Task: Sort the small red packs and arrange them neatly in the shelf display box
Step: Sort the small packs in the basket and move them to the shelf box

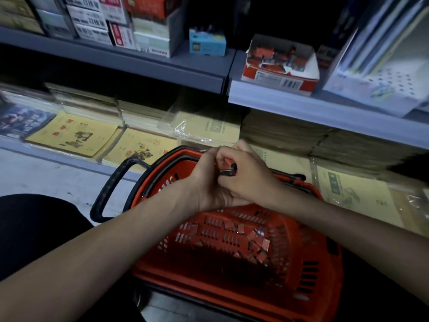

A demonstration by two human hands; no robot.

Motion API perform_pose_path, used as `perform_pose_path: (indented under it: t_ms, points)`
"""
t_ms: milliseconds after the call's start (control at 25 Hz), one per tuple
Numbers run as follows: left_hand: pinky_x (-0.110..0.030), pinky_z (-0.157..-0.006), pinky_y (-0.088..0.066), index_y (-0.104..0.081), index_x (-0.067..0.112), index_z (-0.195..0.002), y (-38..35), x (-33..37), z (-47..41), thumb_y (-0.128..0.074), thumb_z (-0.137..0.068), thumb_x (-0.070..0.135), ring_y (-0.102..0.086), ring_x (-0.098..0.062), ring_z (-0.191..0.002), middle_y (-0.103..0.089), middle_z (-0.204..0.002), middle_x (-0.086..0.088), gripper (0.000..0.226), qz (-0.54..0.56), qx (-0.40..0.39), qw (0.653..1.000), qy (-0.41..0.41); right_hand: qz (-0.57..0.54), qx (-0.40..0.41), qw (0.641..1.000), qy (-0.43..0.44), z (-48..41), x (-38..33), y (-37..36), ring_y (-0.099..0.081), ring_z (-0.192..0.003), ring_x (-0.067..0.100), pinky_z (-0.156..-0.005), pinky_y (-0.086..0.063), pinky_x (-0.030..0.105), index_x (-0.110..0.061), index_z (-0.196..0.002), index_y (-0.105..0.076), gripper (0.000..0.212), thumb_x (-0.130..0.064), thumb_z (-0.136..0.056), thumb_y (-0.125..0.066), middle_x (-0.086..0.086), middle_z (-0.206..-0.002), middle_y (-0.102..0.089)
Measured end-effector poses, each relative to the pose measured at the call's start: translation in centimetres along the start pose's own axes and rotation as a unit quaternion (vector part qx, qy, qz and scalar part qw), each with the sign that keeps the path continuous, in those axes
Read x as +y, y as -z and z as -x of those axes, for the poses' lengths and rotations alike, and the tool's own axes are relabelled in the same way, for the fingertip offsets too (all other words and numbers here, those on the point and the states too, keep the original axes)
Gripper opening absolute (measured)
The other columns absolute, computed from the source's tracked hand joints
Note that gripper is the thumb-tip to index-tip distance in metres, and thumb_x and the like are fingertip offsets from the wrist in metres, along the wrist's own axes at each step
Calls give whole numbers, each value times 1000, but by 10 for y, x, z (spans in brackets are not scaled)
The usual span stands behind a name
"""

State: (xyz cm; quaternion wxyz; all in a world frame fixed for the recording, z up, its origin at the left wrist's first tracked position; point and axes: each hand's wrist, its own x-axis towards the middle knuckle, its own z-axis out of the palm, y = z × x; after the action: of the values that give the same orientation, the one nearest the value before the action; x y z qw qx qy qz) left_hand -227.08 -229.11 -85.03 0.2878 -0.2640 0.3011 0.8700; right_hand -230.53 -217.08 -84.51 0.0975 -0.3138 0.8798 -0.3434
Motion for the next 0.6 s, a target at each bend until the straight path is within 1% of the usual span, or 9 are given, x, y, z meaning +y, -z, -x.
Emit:
perform_pose_path:
  t_ms: [80,120,200,320,400,440,480,560,600]
  points:
    - [-44,-66,-63,-65,15,-89,-11,-1,4,-35,-100,51,-73,-26,-67,-71,-80,-9,48,20,-25,999,-29,22,2,999,29,6,-11,14,-51,-81,14,-64,-43,33,-23,-85,-51,22,-10,-77,-67,-3,-95,-39]
    - [-38,-63,-62,-60,17,-84,-14,-1,4,-34,-100,45,-71,-24,-63,-66,-74,-7,41,29,-26,998,-46,36,-2,998,49,8,-15,20,-50,-83,15,-66,-44,35,-23,-87,-50,22,-10,-79,-65,-3,-97,-38]
    - [-28,-59,-59,-54,18,-79,-17,2,3,-35,-99,35,-67,-22,-60,-59,-70,-5,32,55,-17,995,-76,64,-10,995,77,7,-21,24,-49,-88,17,-70,-46,40,-23,-91,-48,19,-11,-85,-61,-5,-99,-40]
    - [-24,-54,-58,-58,10,-74,-12,11,-3,-35,-100,30,-69,-23,-58,-63,-65,-9,40,88,12,990,-109,53,-16,995,83,6,-28,24,-52,-100,17,-85,-47,43,-28,-103,-49,12,-22,-96,-57,-7,-108,-49]
    - [-24,-52,-58,-60,8,-76,-14,19,-3,-37,-101,30,-70,-23,-57,-65,-65,-10,41,100,19,987,-124,69,-12,994,86,4,-31,27,-49,-112,12,-100,-43,39,-31,-117,-47,18,-28,-100,-53,-10,-118,-56]
    - [-24,-53,-58,-62,9,-78,-15,23,-3,-40,-100,32,-70,-22,-60,-66,-68,-9,39,95,19,987,-127,66,-3,994,84,2,-32,30,-47,-114,7,-105,-39,37,-31,-123,-45,23,-29,-101,-52,-11,-119,-57]
    - [-23,-55,-58,-62,11,-79,-17,27,-3,-44,-99,35,-70,-21,-62,-65,-70,-7,36,88,18,988,-129,50,6,996,76,0,-34,33,-47,-112,4,-105,-39,35,-31,-126,-43,26,-30,-102,-52,-13,-116,-57]
    - [-22,-55,-57,-61,14,-79,-20,34,-1,-50,-97,41,-67,-19,-61,-63,-71,-4,34,76,11,987,-140,-4,20,998,62,-4,-36,37,-54,-105,9,-95,-45,36,-33,-125,-40,25,-31,-103,-51,-14,-107,-58]
    - [-23,-57,-58,-63,14,-83,-22,38,0,-52,-97,44,-68,-20,-63,-63,-75,-5,35,73,4,986,-150,-25,32,997,62,-7,-36,37,-57,-106,12,-91,-48,38,-33,-123,-39,23,-32,-103,-50,-11,-108,-60]
